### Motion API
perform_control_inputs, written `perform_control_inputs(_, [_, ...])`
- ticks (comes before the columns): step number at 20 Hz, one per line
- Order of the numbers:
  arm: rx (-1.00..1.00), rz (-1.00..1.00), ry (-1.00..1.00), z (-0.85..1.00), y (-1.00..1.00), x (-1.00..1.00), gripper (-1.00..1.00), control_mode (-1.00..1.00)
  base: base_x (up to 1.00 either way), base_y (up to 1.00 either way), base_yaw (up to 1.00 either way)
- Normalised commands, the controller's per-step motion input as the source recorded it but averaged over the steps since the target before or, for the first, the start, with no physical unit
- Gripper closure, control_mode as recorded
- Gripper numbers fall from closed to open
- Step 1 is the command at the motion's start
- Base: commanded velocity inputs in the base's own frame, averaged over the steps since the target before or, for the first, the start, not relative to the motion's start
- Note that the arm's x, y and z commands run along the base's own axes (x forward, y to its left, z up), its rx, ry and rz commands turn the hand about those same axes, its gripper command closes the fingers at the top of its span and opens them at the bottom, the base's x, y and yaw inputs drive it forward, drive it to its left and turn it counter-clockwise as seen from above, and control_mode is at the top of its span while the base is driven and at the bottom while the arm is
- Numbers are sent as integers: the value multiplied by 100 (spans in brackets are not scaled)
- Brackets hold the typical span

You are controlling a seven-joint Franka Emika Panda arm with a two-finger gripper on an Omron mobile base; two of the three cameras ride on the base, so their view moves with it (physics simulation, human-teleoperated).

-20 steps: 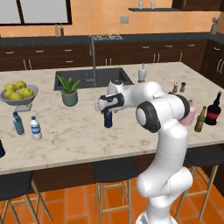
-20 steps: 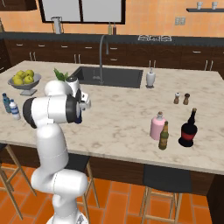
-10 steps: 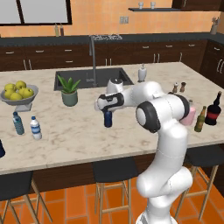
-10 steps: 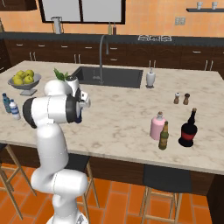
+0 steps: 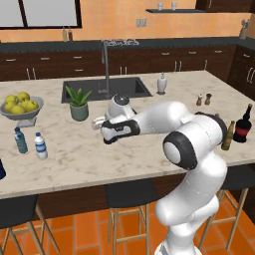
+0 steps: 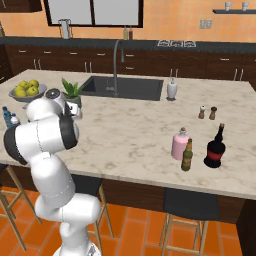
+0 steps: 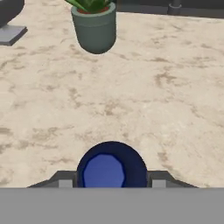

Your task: Move the plastic bottles in the middle to the plastics group, and the glass bottles in the middle to the glass group.

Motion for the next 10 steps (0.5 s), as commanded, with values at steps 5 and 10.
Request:
perform_control_inputs(5, [0, 27, -25, 22, 98, 0, 100, -100, 0, 0, 0])
perform_control_inputs(10, [0, 32, 0, 30, 98, -30, 100, -100, 0, 0, 0])
